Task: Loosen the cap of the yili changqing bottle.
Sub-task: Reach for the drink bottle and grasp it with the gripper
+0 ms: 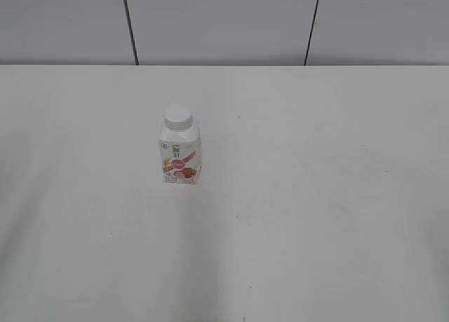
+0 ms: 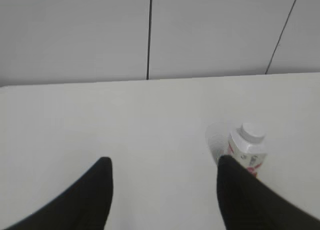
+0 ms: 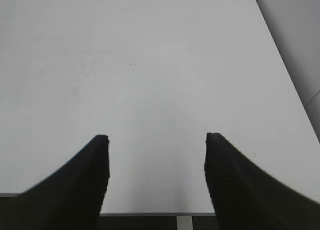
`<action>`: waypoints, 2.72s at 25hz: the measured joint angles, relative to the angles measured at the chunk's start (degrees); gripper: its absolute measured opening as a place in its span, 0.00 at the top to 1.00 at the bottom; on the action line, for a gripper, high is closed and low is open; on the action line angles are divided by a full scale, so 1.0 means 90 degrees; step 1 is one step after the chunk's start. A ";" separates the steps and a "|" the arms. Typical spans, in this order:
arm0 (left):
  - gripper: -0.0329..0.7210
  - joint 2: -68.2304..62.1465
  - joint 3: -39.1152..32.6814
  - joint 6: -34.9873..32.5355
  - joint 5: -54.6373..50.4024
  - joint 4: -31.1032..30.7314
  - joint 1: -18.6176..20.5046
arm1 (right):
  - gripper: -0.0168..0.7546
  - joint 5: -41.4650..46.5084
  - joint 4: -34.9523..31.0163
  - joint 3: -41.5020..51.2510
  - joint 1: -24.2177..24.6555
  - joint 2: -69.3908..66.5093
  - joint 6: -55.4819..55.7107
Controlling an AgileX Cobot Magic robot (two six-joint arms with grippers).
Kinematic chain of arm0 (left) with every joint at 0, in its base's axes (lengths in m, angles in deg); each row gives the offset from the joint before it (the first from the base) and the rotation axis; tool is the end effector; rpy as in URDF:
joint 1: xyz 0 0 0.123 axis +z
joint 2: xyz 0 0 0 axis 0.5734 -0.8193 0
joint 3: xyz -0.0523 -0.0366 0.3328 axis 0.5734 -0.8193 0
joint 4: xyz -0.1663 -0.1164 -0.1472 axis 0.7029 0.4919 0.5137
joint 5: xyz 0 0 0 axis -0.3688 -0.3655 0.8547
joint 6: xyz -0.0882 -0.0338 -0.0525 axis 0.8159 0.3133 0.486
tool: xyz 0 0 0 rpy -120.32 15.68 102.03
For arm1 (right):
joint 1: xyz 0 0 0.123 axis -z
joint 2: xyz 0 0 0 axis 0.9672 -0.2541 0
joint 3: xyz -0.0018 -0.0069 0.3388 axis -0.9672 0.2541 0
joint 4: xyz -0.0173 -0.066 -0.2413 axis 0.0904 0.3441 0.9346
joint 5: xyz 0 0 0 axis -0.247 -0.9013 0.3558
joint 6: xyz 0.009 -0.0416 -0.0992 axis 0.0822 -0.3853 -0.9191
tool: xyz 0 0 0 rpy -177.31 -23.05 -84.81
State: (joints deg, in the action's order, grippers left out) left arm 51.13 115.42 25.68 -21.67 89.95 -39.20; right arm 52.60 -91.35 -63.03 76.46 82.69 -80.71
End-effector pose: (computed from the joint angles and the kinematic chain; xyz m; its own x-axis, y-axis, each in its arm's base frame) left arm 0.0356 -0.0079 0.3477 -0.2801 0.0249 -0.9597 0.1210 0.9926 -0.0096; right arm -0.0493 0.0042 0.2693 -0.4616 -0.1465 -0.8749 -0.0787 0.9891 -0.1241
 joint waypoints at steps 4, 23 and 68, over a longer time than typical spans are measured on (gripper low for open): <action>0.41 -0.0972 0.0007 -0.0421 0.1252 0.0133 0.0000 | 0.35 0.0000 0.0000 0.0000 0.0000 0.0000 0.0000; 0.42 -0.4949 -0.0875 0.0593 0.5728 -0.0752 -0.0109 | 0.35 0.0000 0.0000 0.0000 0.0000 0.0000 0.0000; 0.17 -1.2336 0.3641 0.5013 1.1371 -1.0860 0.0236 | 0.35 0.0000 0.0000 0.0000 0.0000 0.0000 0.0000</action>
State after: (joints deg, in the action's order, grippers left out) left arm -59.89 148.19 70.80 80.67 -7.79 -37.08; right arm 52.60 -91.35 -63.03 76.46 82.69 -80.71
